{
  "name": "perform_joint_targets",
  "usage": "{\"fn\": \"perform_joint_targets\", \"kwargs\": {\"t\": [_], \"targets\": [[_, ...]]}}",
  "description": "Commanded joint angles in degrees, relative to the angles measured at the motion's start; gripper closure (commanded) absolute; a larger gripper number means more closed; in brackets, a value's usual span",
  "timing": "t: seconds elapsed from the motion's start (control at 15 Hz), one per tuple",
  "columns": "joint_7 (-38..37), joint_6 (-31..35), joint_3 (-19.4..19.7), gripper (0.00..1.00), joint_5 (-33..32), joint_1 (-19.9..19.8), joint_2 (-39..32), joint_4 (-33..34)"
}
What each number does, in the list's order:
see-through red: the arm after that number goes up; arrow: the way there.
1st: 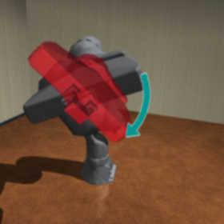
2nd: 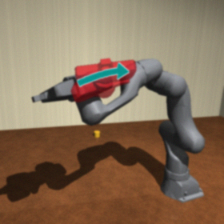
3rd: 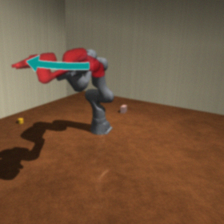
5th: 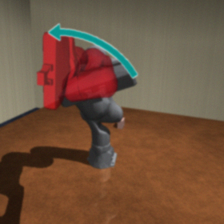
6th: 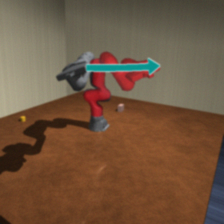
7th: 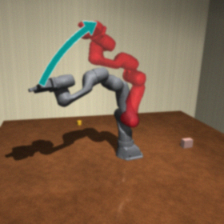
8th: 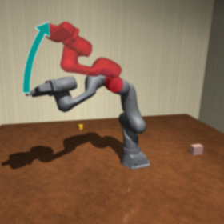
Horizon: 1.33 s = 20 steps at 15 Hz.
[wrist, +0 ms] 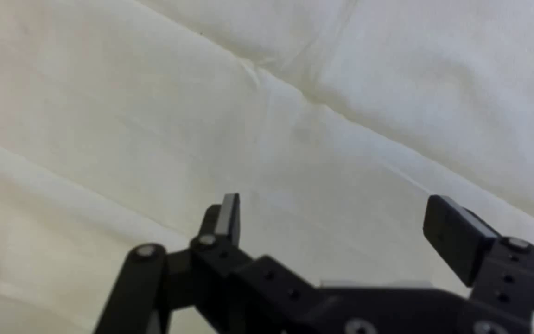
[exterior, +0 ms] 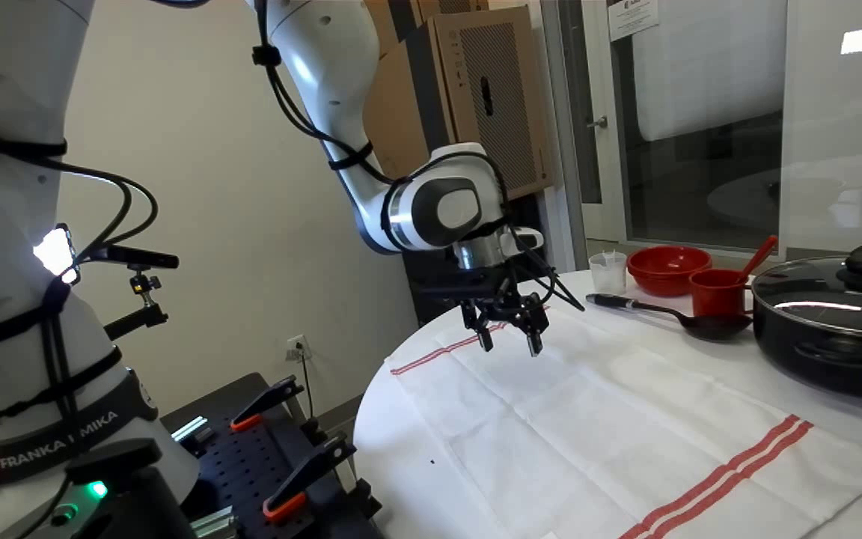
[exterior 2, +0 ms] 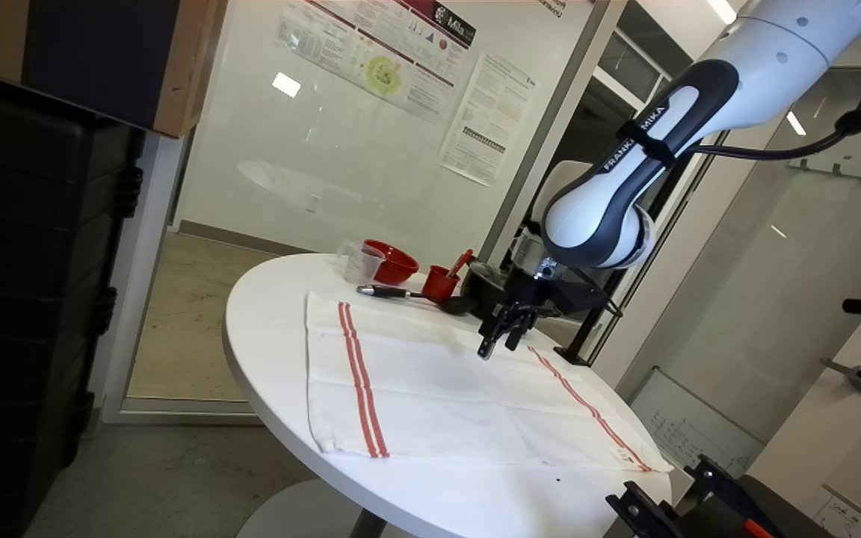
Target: Scrunch up the towel on the table
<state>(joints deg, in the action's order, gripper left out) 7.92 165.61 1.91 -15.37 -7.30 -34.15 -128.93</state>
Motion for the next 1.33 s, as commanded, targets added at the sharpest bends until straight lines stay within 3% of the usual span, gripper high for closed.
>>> {"fn": "perform_joint_targets", "kwargs": {"t": [0.0, 0.2, 0.67, 0.93, 1.27], "targets": [[-1.52, 8.51, 1.59, 0.0, 2.77, 1.06, 5.83, -5.79], [-3.48, 8.93, 4.07, 0.0, 3.21, 4.13, 6.91, -4.8], [-10.64, -1.36, 11.08, 0.0, 1.32, 13.26, 3.6, 4.21], [-13.58, -8.65, 10.92, 0.0, 1.43, 13.86, -0.19, 10.35], [-13.29, -14.67, 9.41, 0.0, 2.65, 10.53, -4.77, 14.77]]}}
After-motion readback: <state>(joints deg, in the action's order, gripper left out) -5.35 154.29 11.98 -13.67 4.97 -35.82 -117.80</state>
